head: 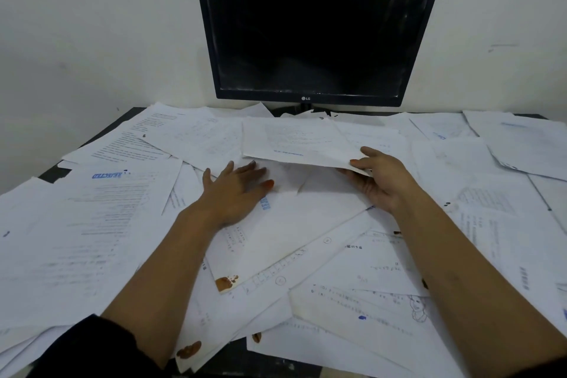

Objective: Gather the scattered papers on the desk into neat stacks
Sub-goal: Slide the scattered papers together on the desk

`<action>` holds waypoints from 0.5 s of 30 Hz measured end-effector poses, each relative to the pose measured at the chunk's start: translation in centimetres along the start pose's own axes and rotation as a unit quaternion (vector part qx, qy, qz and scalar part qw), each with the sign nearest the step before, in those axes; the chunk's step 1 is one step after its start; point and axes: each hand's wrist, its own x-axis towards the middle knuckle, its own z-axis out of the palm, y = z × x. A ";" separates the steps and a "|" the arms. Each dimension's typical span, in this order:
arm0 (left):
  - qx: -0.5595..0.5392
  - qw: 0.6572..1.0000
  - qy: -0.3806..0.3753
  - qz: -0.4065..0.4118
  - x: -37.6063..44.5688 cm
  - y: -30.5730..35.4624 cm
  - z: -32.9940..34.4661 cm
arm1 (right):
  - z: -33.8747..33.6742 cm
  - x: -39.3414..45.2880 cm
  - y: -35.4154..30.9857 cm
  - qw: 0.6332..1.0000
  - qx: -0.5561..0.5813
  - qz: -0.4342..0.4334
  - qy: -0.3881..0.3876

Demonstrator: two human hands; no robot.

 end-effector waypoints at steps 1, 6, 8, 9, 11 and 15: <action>-0.024 1.000 0.017 -0.003 -0.1 -0.1 -0.2 | -0.1 0.0 -0.1 1.000 0.004 -0.001 0.004; -0.181 0.976 0.118 -0.020 -1.3 0.3 -1.7 | -0.4 -0.2 -0.6 1.000 -0.014 0.001 -0.012; -0.174 0.968 0.179 -0.001 -1.3 0.5 -1.7 | -0.5 -0.2 -0.7 1.000 -0.020 -0.002 -0.010; -0.148 0.966 0.210 0.003 -1.2 0.5 -1.6 | -0.5 -0.2 -0.7 1.000 -0.022 -0.004 -0.010; -0.050 0.978 0.200 -0.027 -0.7 0.1 -1.1 | -0.5 -0.2 -0.8 1.000 -0.025 -0.006 -0.006; 0.024 0.994 0.022 -0.108 -0.4 -1.2 -0.7 | -0.6 -0.2 -0.7 1.000 -0.017 -0.005 -0.007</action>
